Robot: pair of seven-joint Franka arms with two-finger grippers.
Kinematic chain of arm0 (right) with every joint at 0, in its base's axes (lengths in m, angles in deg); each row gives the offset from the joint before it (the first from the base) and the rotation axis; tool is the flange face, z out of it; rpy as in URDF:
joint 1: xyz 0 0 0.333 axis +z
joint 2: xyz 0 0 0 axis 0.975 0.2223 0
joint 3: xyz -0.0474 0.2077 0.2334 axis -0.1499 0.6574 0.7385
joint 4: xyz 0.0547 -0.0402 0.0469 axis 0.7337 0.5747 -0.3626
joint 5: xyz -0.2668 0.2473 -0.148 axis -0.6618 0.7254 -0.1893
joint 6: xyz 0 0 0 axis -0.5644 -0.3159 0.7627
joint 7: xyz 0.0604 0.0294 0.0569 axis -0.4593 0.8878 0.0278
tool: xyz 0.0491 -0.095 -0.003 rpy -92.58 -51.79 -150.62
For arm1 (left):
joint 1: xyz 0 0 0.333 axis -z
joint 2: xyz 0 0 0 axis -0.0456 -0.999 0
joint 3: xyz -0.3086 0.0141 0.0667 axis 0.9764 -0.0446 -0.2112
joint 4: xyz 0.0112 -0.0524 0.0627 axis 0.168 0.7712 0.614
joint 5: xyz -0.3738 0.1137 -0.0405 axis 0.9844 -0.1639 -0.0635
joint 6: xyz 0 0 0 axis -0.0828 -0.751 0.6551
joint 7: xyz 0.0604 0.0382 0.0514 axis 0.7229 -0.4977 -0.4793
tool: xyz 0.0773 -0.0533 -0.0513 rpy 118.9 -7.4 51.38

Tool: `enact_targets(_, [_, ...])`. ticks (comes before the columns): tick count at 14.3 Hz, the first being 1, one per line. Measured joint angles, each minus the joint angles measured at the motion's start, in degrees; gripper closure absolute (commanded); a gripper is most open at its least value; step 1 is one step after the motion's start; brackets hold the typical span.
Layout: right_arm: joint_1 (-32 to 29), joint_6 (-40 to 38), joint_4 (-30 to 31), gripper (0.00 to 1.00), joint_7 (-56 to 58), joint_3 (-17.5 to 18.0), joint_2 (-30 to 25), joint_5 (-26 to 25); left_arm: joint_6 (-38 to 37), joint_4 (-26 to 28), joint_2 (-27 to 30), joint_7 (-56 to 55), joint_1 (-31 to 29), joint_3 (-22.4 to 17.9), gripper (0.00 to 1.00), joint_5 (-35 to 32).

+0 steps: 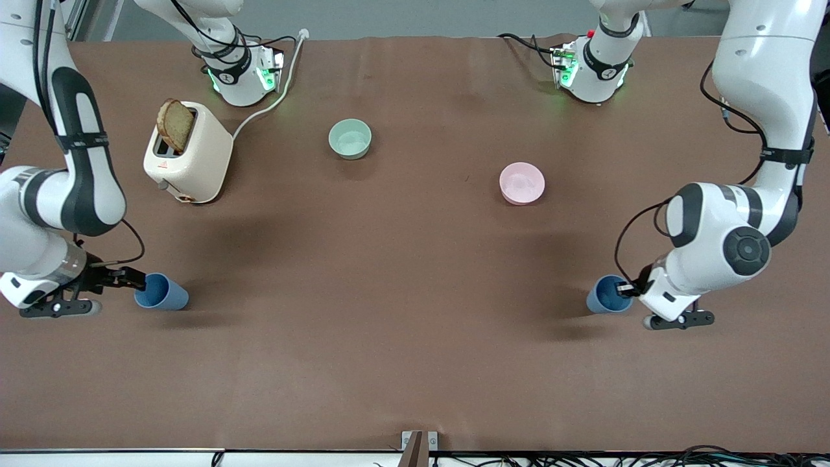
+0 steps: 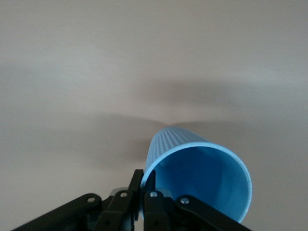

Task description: Stack blue cups with both arms

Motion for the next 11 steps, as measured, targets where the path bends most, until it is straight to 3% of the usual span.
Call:
enact_targets(1, [0.0,1.4,0.7,0.02,0.2,0.0,0.5,0.0,-1.3,-1.0,0.5,-4.4,1.8,1.9,1.0,0.0])
enact_targets(3, [0.0,4.6,2.4,0.22,0.4,0.0,1.2,0.0,-2.4,-2.6,0.9,-15.7,6.4,5.7,1.0,0.0])
enact_targets(7, [0.0,6.2,3.5,0.97,0.4,0.0,2.8,0.0,-2.6,-5.9,-2.7,-36.4,20.6,7.0,1.0,0.0])
enact_targets(11, [0.1,6.2,2.8,0.99,0.4,0.0,3.4,0.0,-0.2,-11.3,-10.1,-46.4,29.9,6.4,0.99,0.0])
